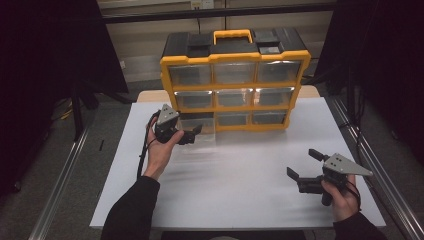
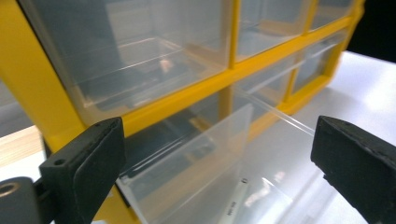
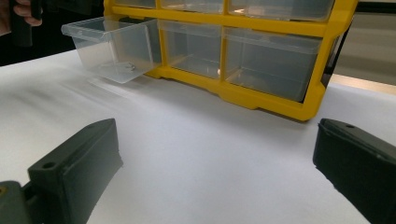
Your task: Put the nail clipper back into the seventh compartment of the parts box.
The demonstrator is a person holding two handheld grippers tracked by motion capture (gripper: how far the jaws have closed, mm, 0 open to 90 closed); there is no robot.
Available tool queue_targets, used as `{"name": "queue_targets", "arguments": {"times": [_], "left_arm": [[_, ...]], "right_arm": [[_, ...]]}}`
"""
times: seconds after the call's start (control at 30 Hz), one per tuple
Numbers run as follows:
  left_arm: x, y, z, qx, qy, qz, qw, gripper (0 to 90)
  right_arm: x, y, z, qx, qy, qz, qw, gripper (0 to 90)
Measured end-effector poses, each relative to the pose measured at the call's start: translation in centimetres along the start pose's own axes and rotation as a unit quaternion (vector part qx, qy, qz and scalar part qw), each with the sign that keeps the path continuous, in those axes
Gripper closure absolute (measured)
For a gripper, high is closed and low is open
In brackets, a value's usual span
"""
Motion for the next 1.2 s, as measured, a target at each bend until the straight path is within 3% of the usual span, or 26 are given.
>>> {"name": "queue_targets", "arguments": {"times": [0.1, 0.17, 0.23, 0.37, 0.63, 0.77, 0.8, 0.9, 1.2], "left_arm": [[-0.4, -0.2, 0.2, 0.011, 0.004, 0.005, 0.9999, 3.4], [-0.6, -0.3, 0.1, 0.010, -0.013, -0.002, 0.9999, 3.6], [-0.7, -0.4, 0.2, 0.015, -0.008, -0.002, 0.9999, 3.9], [-0.8, -0.6, 0.1, 0.001, -0.018, -0.007, 0.9998, 3.8], [-1.4, -1.7, -0.4, 0.009, -0.016, -0.008, 0.9998, 3.8], [-1.6, -2.7, -0.5, 0.022, -0.046, -0.021, 0.9985, 6.0], [-1.7, -2.8, -0.5, 0.027, -0.035, -0.019, 0.9989, 6.0], [-1.7, -3.1, -0.7, 0.027, -0.037, -0.025, 0.9986, 5.8], [-3.2, -3.8, -0.4, 0.037, -0.032, -0.014, 0.9987, 5.3]], "right_arm": [[0.0, 0.0, 0.0, 0.002, 0.000, 0.001, 1.0000, 0.5], [0.0, 0.0, 0.1, 0.002, -0.002, 0.001, 1.0000, 0.5], [0.0, -0.1, 0.1, 0.002, -0.001, -0.001, 1.0000, 0.5], [0.0, -0.1, 0.1, 0.002, -0.002, -0.001, 1.0000, 0.5], [0.0, -0.1, 0.1, 0.002, -0.001, -0.001, 1.0000, 0.5], [0.0, -0.1, 0.1, 0.003, -0.001, -0.001, 1.0000, 0.5], [0.0, 0.0, 0.1, 0.003, -0.002, -0.001, 1.0000, 0.5], [0.0, -0.1, 0.1, 0.003, -0.002, -0.001, 1.0000, 0.5], [0.0, -0.1, 0.1, 0.004, -0.001, -0.001, 1.0000, 0.5]]}}
Point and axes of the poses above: each handheld gripper's, and its own axes: y roughly forward along the jaws, x roughly out of its top, z roughly to its left, the point moved 9 cm from there along y, roughly forward along the jaws, and after that the axes turned 2 degrees about -y, right-handed, at the moved point
